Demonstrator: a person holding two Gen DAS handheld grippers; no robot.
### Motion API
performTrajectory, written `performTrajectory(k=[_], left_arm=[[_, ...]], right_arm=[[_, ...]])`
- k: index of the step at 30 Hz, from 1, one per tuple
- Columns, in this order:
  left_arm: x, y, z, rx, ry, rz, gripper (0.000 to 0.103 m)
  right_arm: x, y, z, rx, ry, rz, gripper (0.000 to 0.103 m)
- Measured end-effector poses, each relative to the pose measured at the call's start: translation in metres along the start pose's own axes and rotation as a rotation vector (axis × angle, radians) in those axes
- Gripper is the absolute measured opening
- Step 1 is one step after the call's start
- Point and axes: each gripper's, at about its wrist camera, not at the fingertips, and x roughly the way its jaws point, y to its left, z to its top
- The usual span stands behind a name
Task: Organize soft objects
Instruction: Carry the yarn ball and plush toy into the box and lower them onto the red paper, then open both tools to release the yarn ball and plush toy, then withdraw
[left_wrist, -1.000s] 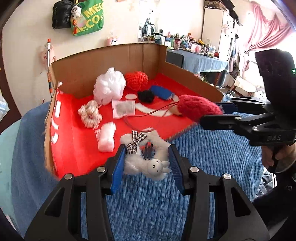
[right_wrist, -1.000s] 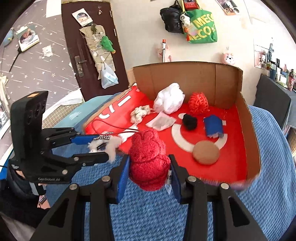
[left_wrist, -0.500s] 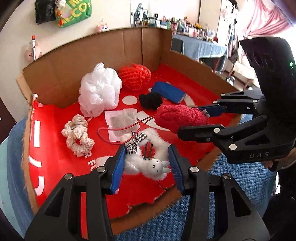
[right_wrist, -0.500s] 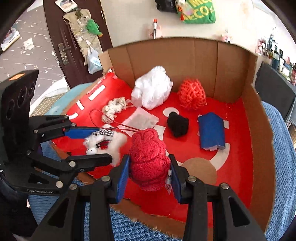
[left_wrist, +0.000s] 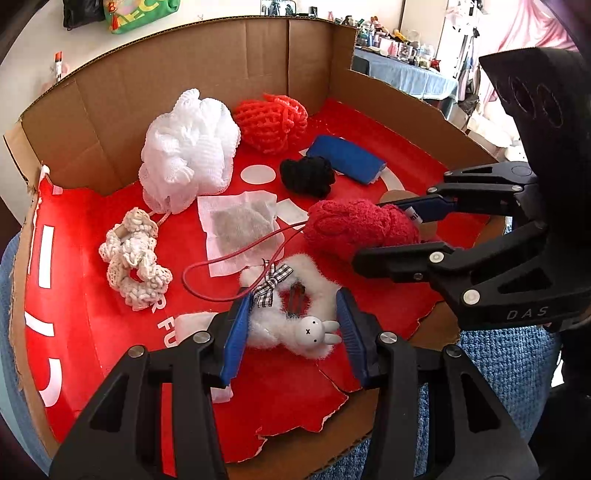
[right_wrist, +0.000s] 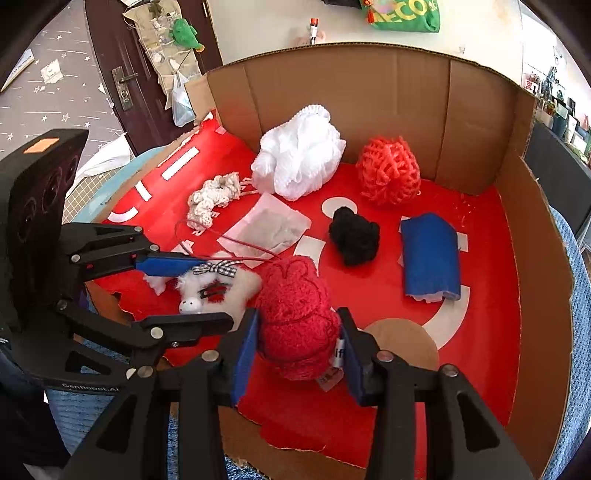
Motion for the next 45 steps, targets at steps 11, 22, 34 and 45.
performTrajectory(k=[11, 22, 34, 45], left_arm=[[-0.001, 0.0, 0.001, 0.013, -0.005, 0.003, 0.046], [0.001, -0.005, 0.0, 0.049, -0.021, 0.014, 0.05], [-0.004, -0.008, -0.001, 0.056, -0.035, 0.021, 0.059], [-0.033, -0.007, -0.006, 0.011, -0.102, 0.02, 0.069]], right_arm=[[0.005, -0.001, 0.0, -0.001, 0.015, 0.002, 0.045], [0.006, -0.002, 0.0, 0.003, 0.018, 0.008, 0.047], [0.005, 0.0, 0.001, 0.003, 0.012, 0.006, 0.056], [-0.026, 0.0, 0.001, 0.027, -0.054, -0.018, 0.074]])
